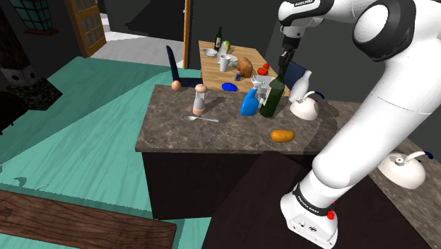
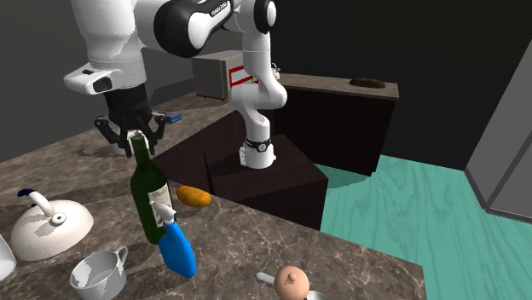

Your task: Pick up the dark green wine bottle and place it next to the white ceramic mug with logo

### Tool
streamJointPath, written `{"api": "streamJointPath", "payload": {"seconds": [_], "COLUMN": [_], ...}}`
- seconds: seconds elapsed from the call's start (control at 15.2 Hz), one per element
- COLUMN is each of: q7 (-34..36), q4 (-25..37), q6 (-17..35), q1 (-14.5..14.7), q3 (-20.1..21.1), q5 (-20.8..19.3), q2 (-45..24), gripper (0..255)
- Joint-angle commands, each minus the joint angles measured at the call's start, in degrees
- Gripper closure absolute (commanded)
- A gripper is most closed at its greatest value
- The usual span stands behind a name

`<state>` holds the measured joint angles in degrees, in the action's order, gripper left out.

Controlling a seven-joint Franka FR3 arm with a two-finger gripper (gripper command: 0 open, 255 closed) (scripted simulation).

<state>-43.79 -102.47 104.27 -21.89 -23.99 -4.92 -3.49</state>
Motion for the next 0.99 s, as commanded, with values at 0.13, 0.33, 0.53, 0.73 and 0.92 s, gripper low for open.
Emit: {"api": "streamJointPath", "payload": {"seconds": [0.13, 0.33, 0.53, 0.73, 0.92], "q7": [0.2, 0.2, 0.3, 0.3, 0.3], "q4": [-2.5, -4.4, -5.2, -5.2, -5.2], "q6": [3.0, 5.2, 6.3, 6.3, 6.3], "q1": [0.0, -0.1, -0.1, -0.1, -0.1], "q3": [0.0, 0.0, 0.0, 0.0, 0.0], "q5": [0.1, 0.2, 0.3, 0.3, 0.3], "q2": [-0.5, -0.9, -1.1, -1.1, -1.1], "gripper": [255, 255, 255, 255, 255]}}
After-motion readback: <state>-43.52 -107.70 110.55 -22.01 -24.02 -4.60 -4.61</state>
